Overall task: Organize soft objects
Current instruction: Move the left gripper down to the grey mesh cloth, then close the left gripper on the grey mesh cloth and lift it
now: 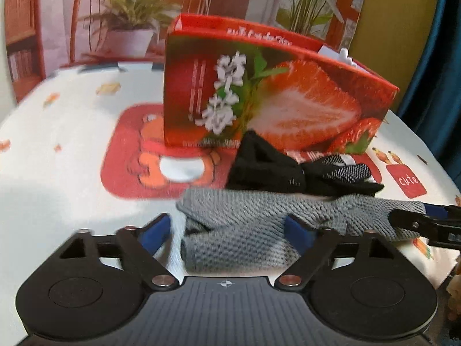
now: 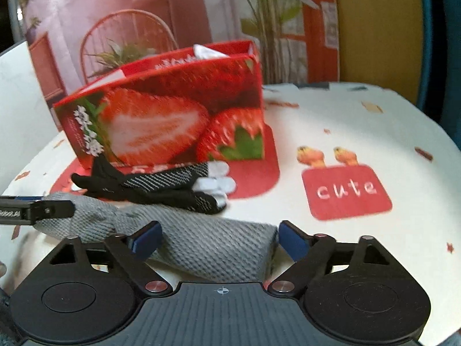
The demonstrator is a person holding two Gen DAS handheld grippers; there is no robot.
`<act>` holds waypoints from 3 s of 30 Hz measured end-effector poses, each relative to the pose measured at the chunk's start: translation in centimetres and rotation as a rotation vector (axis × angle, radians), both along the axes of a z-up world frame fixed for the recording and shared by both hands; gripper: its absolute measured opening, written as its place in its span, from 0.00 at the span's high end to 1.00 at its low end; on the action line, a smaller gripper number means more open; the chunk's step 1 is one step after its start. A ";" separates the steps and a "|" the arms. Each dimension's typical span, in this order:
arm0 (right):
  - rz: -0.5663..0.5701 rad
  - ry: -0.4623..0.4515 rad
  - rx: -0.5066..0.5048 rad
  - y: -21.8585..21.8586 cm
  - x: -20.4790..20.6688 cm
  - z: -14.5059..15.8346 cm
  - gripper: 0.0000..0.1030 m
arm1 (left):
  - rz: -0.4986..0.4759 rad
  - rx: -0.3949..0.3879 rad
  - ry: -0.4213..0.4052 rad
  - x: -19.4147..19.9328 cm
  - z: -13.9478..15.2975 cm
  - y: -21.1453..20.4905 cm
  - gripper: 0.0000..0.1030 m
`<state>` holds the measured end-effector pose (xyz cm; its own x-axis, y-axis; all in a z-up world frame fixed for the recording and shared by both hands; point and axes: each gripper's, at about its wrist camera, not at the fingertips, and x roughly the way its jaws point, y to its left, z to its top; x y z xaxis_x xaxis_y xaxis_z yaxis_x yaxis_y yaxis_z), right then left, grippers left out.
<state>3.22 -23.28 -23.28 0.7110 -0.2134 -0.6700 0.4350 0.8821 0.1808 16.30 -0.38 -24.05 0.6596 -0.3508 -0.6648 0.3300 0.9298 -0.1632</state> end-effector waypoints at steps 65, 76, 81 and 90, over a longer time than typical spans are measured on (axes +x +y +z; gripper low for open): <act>0.154 -0.193 0.025 2.0 -1.2 2.3 0.81 | -0.021 -0.023 -0.188 -3.9 3.1 1.1 0.78; 0.199 -0.300 -0.009 1.8 -0.2 6.5 0.81 | -0.043 0.013 -0.384 -5.7 8.3 1.0 0.78; 0.215 -0.355 0.003 0.5 1.6 9.4 0.81 | -0.046 0.005 -0.426 -4.4 11.8 0.9 0.78; 0.250 -0.394 -0.034 -2.6 7.6 13.9 0.81 | -0.058 -0.016 -0.466 1.1 17.3 -0.7 0.78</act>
<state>10.80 -25.86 -9.35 0.9423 -0.0199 -0.3341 0.1120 0.9594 0.2588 17.36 -1.11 -6.78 0.8654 -0.4036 -0.2969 0.4229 0.9062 0.0008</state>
